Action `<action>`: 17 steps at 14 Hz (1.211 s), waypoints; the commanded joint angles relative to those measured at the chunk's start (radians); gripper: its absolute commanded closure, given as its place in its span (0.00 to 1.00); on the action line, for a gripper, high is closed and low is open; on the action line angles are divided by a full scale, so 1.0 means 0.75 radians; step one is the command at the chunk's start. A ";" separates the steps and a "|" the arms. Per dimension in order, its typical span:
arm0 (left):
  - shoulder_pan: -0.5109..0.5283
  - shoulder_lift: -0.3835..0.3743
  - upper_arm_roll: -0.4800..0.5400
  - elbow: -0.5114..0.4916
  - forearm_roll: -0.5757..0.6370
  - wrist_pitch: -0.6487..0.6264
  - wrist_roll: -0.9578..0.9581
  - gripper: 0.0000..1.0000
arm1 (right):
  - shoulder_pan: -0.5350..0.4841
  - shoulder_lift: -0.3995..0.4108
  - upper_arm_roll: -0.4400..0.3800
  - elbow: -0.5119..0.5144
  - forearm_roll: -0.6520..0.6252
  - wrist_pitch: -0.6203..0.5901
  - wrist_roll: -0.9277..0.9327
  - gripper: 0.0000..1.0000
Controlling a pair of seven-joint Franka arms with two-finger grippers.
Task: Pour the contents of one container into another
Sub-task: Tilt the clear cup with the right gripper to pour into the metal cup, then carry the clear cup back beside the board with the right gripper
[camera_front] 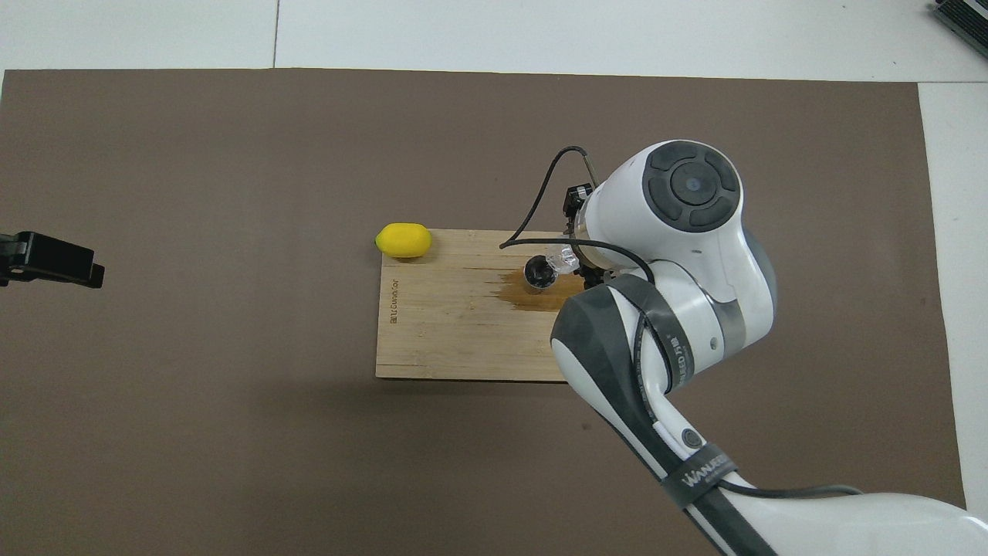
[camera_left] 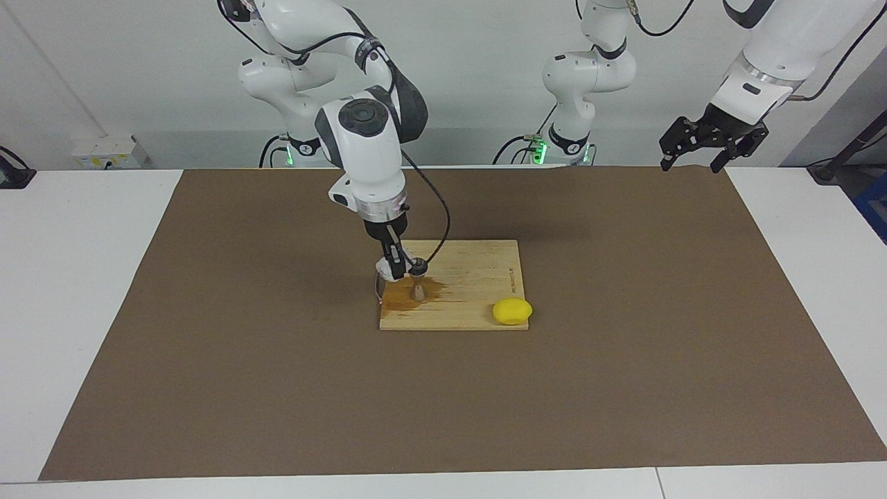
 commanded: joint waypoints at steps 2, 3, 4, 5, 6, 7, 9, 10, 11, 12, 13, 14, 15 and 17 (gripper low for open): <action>0.022 -0.029 -0.017 -0.036 -0.004 0.013 -0.007 0.00 | -0.115 0.012 0.017 -0.028 0.169 0.041 -0.097 1.00; 0.022 -0.029 -0.017 -0.036 -0.004 0.015 -0.007 0.00 | -0.149 0.008 0.017 -0.046 0.235 0.043 -0.136 1.00; 0.022 -0.029 -0.017 -0.036 -0.004 0.013 -0.007 0.00 | -0.194 0.003 0.017 -0.067 0.294 0.049 -0.189 1.00; 0.022 -0.029 -0.017 -0.036 -0.004 0.015 -0.007 0.00 | -0.247 0.001 0.017 -0.099 0.380 0.065 -0.257 1.00; 0.022 -0.029 -0.017 -0.036 -0.004 0.015 -0.007 0.00 | -0.303 0.003 0.017 -0.118 0.492 0.067 -0.322 1.00; 0.022 -0.029 -0.017 -0.036 -0.004 0.015 -0.007 0.00 | -0.350 0.003 0.015 -0.148 0.588 0.073 -0.390 1.00; 0.022 -0.029 -0.017 -0.036 -0.004 0.015 -0.007 0.00 | -0.434 0.005 0.015 -0.193 0.683 0.077 -0.486 1.00; 0.022 -0.029 -0.017 -0.036 -0.004 0.013 -0.007 0.00 | -0.475 0.003 0.015 -0.230 0.713 0.084 -0.549 1.00; 0.022 -0.029 -0.017 -0.036 -0.004 0.015 -0.005 0.00 | -0.497 -0.003 0.015 -0.267 0.726 0.098 -0.643 1.00; 0.022 -0.029 -0.017 -0.036 -0.004 0.015 -0.005 0.00 | -0.556 -0.003 0.015 -0.310 0.740 0.116 -0.733 1.00; 0.022 -0.029 -0.017 -0.036 -0.004 0.015 -0.007 0.00 | -0.605 -0.001 0.015 -0.330 0.771 0.112 -0.813 1.00; 0.022 -0.029 -0.017 -0.036 -0.004 0.015 -0.007 0.00 | -0.634 0.007 0.015 -0.337 0.787 0.108 -0.868 1.00; 0.022 -0.029 -0.017 -0.036 -0.004 0.015 -0.007 0.00 | -0.669 0.016 0.015 -0.343 0.789 0.098 -0.893 1.00; 0.022 -0.029 -0.017 -0.036 -0.004 0.015 -0.007 0.00 | -0.743 0.050 0.017 -0.343 0.834 0.074 -0.977 1.00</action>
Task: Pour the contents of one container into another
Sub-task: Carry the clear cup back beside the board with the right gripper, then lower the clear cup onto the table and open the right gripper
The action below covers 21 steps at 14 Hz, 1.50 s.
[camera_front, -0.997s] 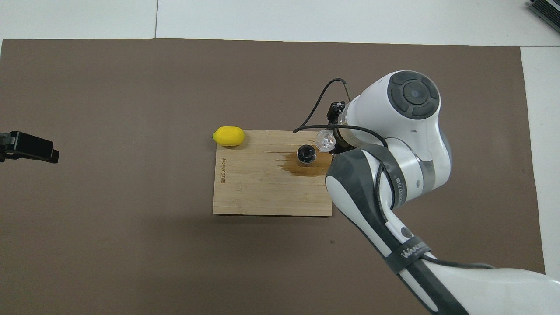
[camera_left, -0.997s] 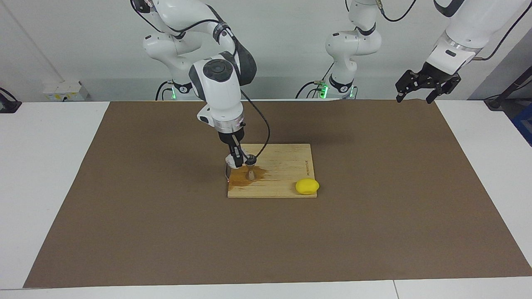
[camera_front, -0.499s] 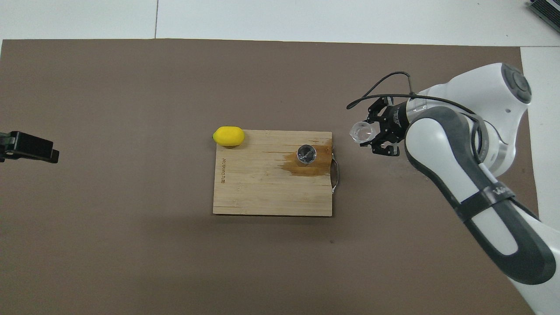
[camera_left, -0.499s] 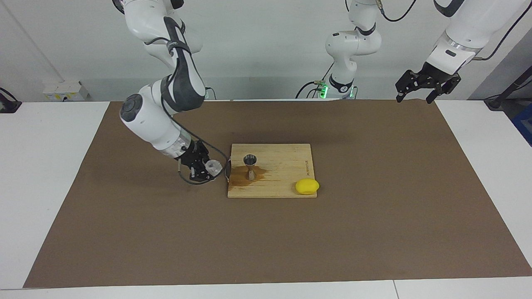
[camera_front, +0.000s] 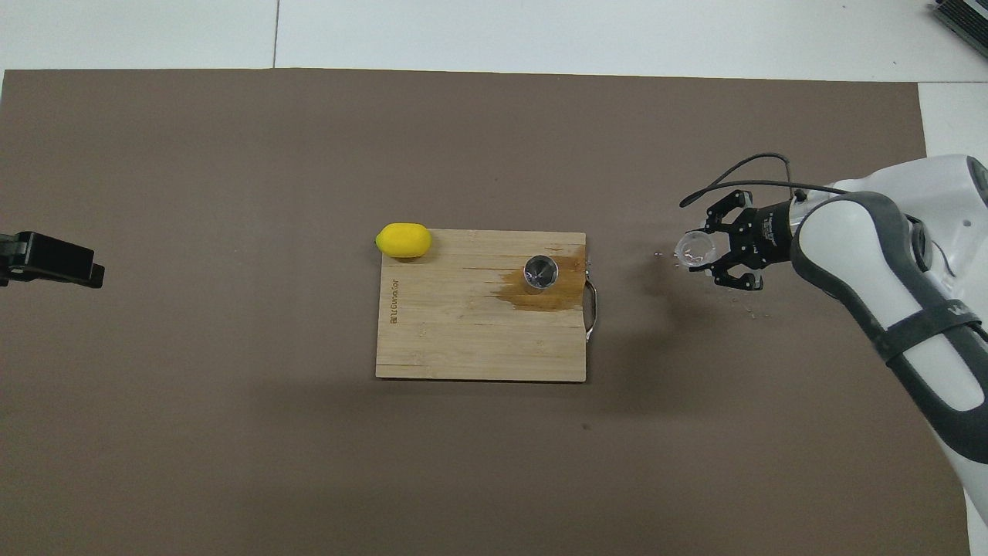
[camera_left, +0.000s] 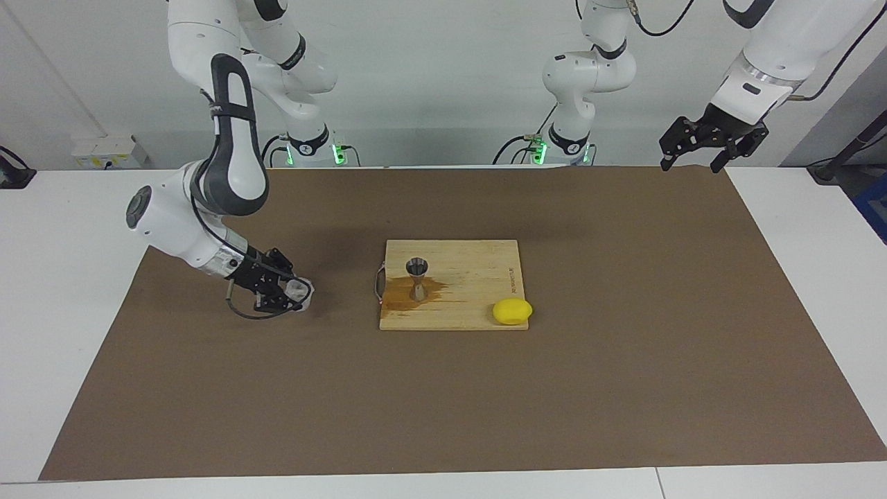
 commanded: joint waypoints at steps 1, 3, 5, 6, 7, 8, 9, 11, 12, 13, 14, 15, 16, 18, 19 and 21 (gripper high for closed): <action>0.022 -0.029 -0.017 -0.036 -0.004 0.015 -0.007 0.00 | -0.100 0.039 0.020 -0.014 0.096 -0.023 -0.176 1.00; 0.022 -0.029 -0.017 -0.036 -0.004 0.015 -0.007 0.00 | -0.164 0.078 0.022 -0.016 0.116 -0.052 -0.265 1.00; 0.022 -0.029 -0.017 -0.036 -0.004 0.015 -0.007 0.00 | -0.180 0.084 0.020 -0.043 0.141 -0.058 -0.324 1.00; 0.022 -0.029 -0.017 -0.036 -0.004 0.015 -0.007 0.00 | -0.184 0.074 0.022 -0.069 0.177 -0.058 -0.326 1.00; 0.022 -0.029 -0.017 -0.036 -0.004 0.015 -0.007 0.00 | -0.201 0.062 0.020 -0.116 0.271 -0.036 -0.329 1.00; 0.022 -0.029 -0.017 -0.036 -0.004 0.015 -0.005 0.00 | -0.203 0.058 0.018 -0.131 0.304 -0.017 -0.341 0.95; 0.022 -0.029 -0.017 -0.036 -0.004 0.015 -0.007 0.00 | -0.203 0.056 0.018 -0.137 0.305 -0.011 -0.347 0.48; 0.022 -0.029 -0.017 -0.036 -0.004 0.013 -0.005 0.00 | -0.203 0.056 0.014 -0.143 0.305 -0.011 -0.380 0.00; 0.022 -0.029 -0.017 -0.036 -0.004 0.015 -0.005 0.00 | -0.205 0.043 0.012 -0.139 0.305 -0.013 -0.384 0.00; 0.022 -0.029 -0.017 -0.036 -0.004 0.015 -0.005 0.00 | -0.211 0.025 0.010 -0.147 0.301 -0.013 -0.388 0.00; 0.022 -0.029 -0.017 -0.036 -0.004 0.015 -0.007 0.00 | -0.225 -0.001 0.008 -0.149 0.298 -0.013 -0.386 0.00; 0.022 -0.029 -0.017 -0.036 -0.004 0.015 -0.005 0.00 | -0.235 -0.016 0.008 -0.149 0.292 -0.015 -0.384 0.00; 0.022 -0.029 -0.017 -0.036 -0.004 0.013 -0.005 0.00 | -0.238 -0.026 0.006 -0.147 0.262 -0.013 -0.388 0.00; 0.022 -0.029 -0.017 -0.036 -0.004 0.015 -0.007 0.00 | -0.242 -0.065 0.004 -0.129 0.184 -0.011 -0.384 0.00; 0.022 -0.029 -0.017 -0.036 -0.004 0.013 -0.007 0.00 | -0.230 -0.093 0.006 -0.127 0.133 -0.011 -0.382 0.00; 0.022 -0.029 -0.017 -0.036 -0.004 0.015 -0.007 0.00 | -0.205 -0.159 0.018 -0.112 -0.072 -0.025 -0.418 0.00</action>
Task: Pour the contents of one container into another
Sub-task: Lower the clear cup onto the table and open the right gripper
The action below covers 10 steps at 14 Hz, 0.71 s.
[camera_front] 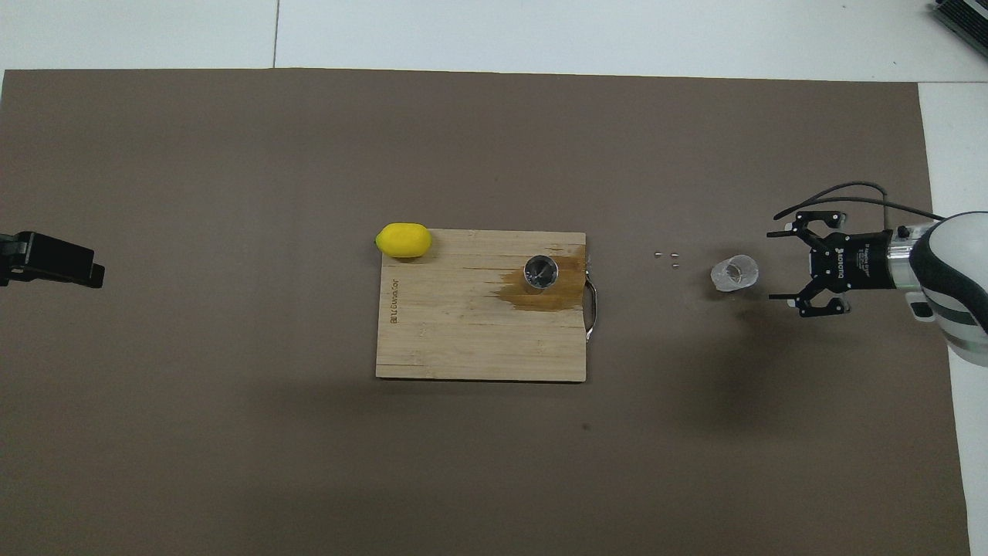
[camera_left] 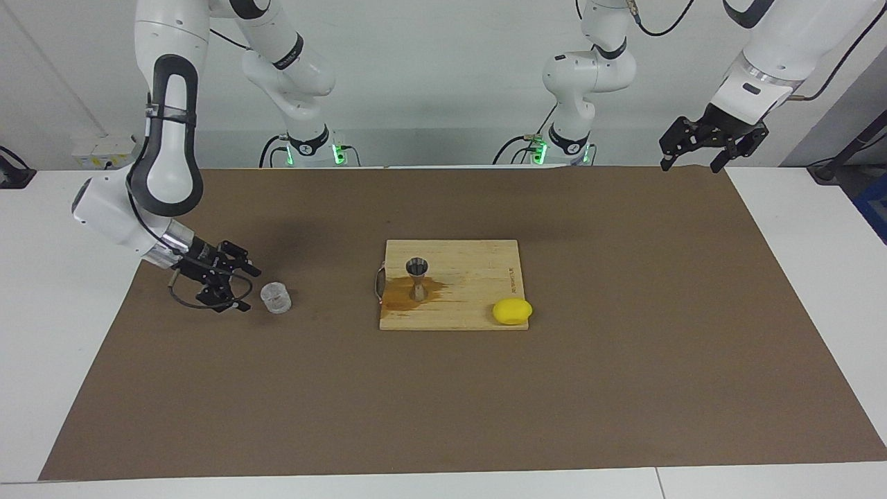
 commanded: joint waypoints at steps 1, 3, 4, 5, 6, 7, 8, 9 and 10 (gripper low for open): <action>0.021 -0.029 -0.017 -0.036 -0.004 0.015 -0.005 0.00 | 0.063 -0.106 0.019 -0.005 -0.280 -0.009 -0.110 0.00; 0.021 -0.029 -0.017 -0.036 -0.004 0.015 -0.007 0.00 | 0.153 -0.135 0.023 0.003 -0.418 -0.009 -0.255 0.00; 0.021 -0.029 -0.017 -0.036 -0.004 0.013 -0.007 0.00 | 0.200 -0.153 0.021 0.005 -0.477 -0.007 -0.341 0.00; 0.021 -0.029 -0.017 -0.036 -0.004 0.015 -0.007 0.00 | 0.245 -0.181 0.025 0.007 -0.553 -0.005 -0.431 0.00; 0.021 -0.029 -0.017 -0.036 -0.004 0.015 -0.005 0.00 | 0.308 -0.194 0.027 0.023 -0.639 -0.007 -0.478 0.00; 0.021 -0.029 -0.017 -0.036 -0.004 0.015 -0.007 0.00 | 0.365 -0.220 0.025 0.032 -0.761 -0.011 -0.489 0.00; 0.021 -0.029 -0.017 -0.036 -0.004 0.015 -0.007 0.00 | 0.382 -0.249 0.031 0.050 -0.865 -0.039 -0.491 0.00; 0.021 -0.029 -0.017 -0.036 -0.004 0.015 -0.007 0.00 | 0.423 -0.259 0.033 0.089 -0.907 -0.086 -0.493 0.00; 0.021 -0.029 -0.017 -0.036 -0.004 0.013 -0.007 0.00 | 0.454 -0.270 0.031 0.156 -0.934 -0.174 -0.495 0.00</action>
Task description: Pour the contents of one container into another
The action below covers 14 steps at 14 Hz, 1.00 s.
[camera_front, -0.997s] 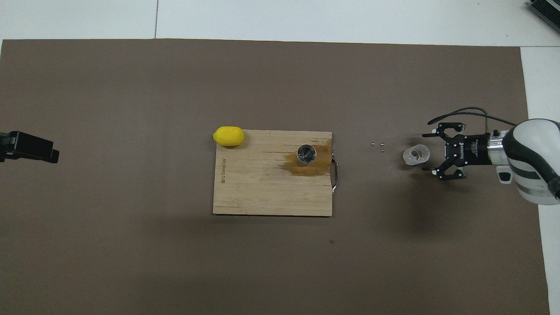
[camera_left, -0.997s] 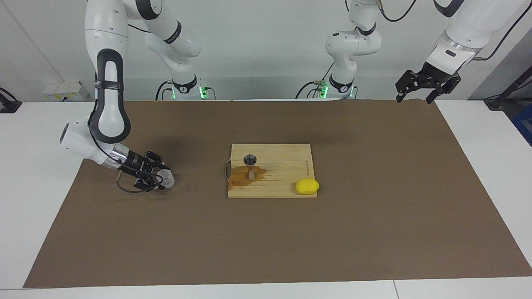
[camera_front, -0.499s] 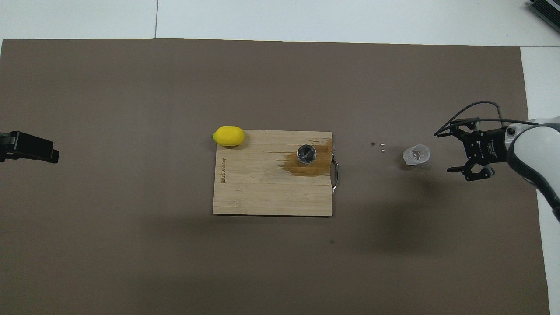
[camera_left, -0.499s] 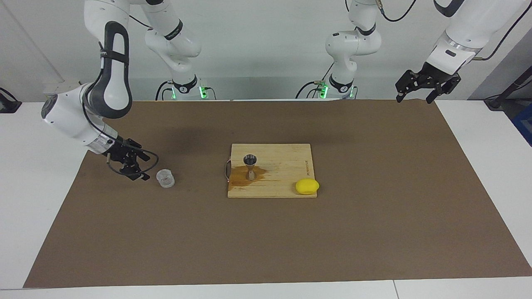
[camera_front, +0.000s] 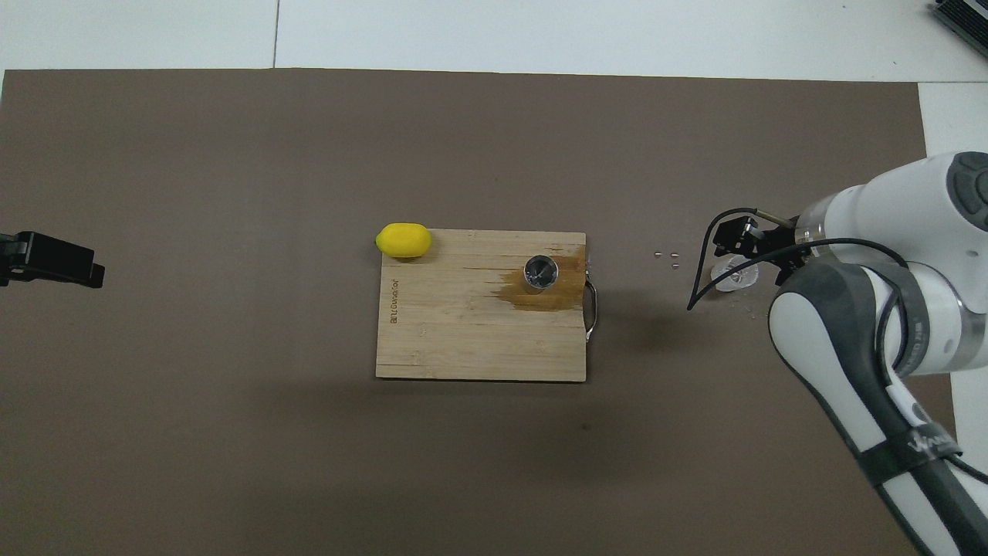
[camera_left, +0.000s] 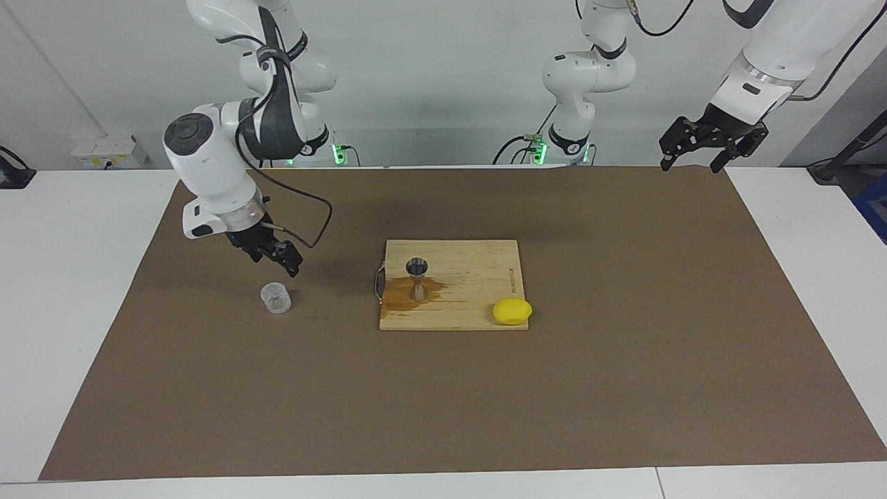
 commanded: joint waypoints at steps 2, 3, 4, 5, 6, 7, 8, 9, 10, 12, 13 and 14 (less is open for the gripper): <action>0.021 -0.029 -0.017 -0.036 -0.004 0.015 -0.005 0.00 | 0.034 -0.027 0.004 0.264 -0.112 -0.297 -0.123 0.00; 0.021 -0.029 -0.017 -0.036 -0.004 0.015 -0.007 0.00 | 0.032 -0.026 0.004 0.334 -0.108 -0.363 -0.201 0.00; 0.021 -0.029 -0.017 -0.036 -0.004 0.015 -0.007 0.00 | 0.029 -0.026 0.002 0.393 -0.108 -0.418 -0.264 0.00; 0.021 -0.029 -0.017 -0.036 -0.004 0.015 -0.007 0.00 | 0.027 -0.020 0.002 0.450 -0.110 -0.481 -0.291 0.00; 0.021 -0.029 -0.017 -0.036 -0.004 0.015 -0.005 0.00 | 0.019 -0.020 0.002 0.491 -0.114 -0.535 -0.300 0.00; 0.021 -0.029 -0.017 -0.036 -0.004 0.015 -0.007 0.00 | 0.017 -0.020 0.002 0.522 -0.110 -0.580 -0.336 0.00; 0.021 -0.029 -0.017 -0.036 -0.004 0.015 -0.007 0.00 | 0.017 -0.024 0.002 0.529 -0.098 -0.612 -0.373 0.00; 0.021 -0.029 -0.017 -0.036 -0.004 0.015 -0.007 0.00 | 0.015 -0.041 0.002 0.515 -0.081 -0.653 -0.390 0.00; 0.021 -0.029 -0.017 -0.036 -0.004 0.015 -0.007 0.00 | 0.015 -0.063 0.000 0.500 -0.063 -0.672 -0.386 0.00; 0.021 -0.029 -0.017 -0.036 -0.004 0.013 -0.007 0.00 | 0.025 -0.108 0.000 0.439 -0.049 -0.676 -0.371 0.00; 0.021 -0.029 -0.017 -0.036 -0.004 0.015 -0.007 0.00 | 0.027 -0.110 0.002 0.433 -0.048 -0.676 -0.373 0.00; 0.021 -0.029 -0.017 -0.036 -0.004 0.015 -0.007 0.00 | 0.025 -0.110 0.002 0.433 -0.042 -0.674 -0.383 0.00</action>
